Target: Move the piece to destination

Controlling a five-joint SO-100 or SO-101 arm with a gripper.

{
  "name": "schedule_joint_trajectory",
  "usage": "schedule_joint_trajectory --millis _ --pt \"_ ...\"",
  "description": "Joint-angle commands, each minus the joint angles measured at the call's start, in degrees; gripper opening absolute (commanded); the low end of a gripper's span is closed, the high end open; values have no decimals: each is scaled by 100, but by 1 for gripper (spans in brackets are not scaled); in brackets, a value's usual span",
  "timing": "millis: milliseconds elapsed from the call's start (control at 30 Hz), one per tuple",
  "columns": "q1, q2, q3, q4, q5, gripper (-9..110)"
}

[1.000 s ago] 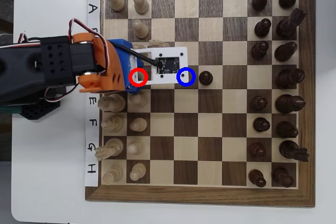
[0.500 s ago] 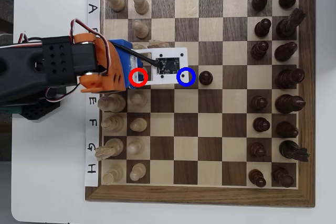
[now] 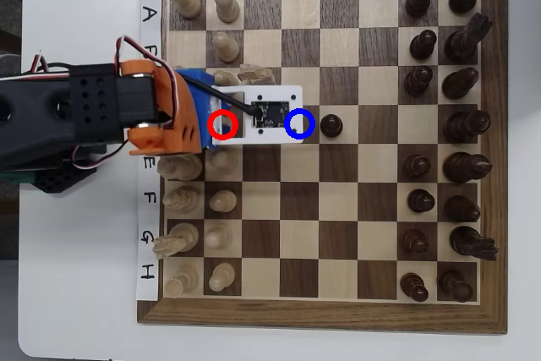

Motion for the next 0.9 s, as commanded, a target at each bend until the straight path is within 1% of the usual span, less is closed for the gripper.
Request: schedule_joint_trajectory --millis 0,867 --pt "237 642 -826 378 2575 0" --pt "229 773 -2461 1397 2821 0"
